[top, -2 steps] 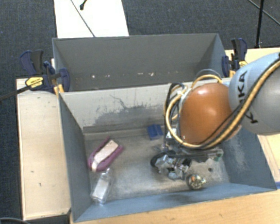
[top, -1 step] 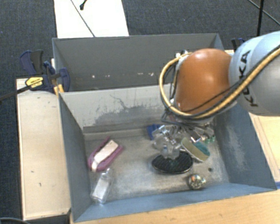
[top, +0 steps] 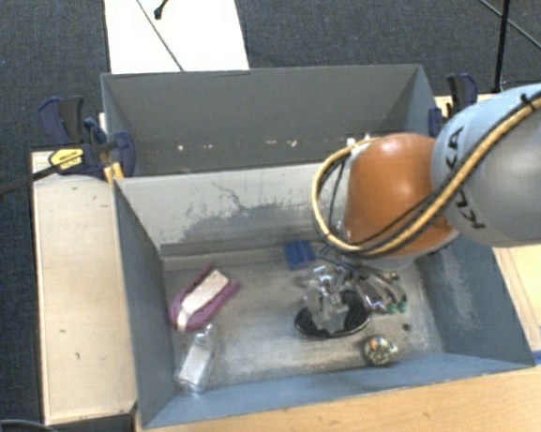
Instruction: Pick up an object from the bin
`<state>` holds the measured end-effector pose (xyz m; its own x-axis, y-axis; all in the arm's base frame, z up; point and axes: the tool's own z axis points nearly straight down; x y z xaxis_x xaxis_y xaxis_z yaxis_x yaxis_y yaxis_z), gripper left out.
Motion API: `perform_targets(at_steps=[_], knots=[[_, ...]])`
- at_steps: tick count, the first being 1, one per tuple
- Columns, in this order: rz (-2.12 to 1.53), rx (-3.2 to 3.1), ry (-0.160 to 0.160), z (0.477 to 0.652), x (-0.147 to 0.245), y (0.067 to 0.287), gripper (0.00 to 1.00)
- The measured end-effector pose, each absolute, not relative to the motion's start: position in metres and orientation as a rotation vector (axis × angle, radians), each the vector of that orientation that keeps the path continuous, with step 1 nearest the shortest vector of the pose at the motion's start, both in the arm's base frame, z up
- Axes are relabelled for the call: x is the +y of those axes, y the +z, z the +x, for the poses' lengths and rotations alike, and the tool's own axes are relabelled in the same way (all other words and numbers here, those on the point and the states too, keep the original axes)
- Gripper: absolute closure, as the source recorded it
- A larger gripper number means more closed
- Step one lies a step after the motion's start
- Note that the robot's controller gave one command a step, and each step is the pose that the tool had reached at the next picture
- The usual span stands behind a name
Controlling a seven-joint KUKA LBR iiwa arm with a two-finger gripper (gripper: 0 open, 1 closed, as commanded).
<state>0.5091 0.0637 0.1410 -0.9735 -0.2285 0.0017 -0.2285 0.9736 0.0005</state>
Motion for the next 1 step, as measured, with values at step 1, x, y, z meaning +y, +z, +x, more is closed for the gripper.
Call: perform_targets(at_steps=[1], knots=[[0.363,-3.122,0.0,0.5102,0.0639,0.1423,0.0]])
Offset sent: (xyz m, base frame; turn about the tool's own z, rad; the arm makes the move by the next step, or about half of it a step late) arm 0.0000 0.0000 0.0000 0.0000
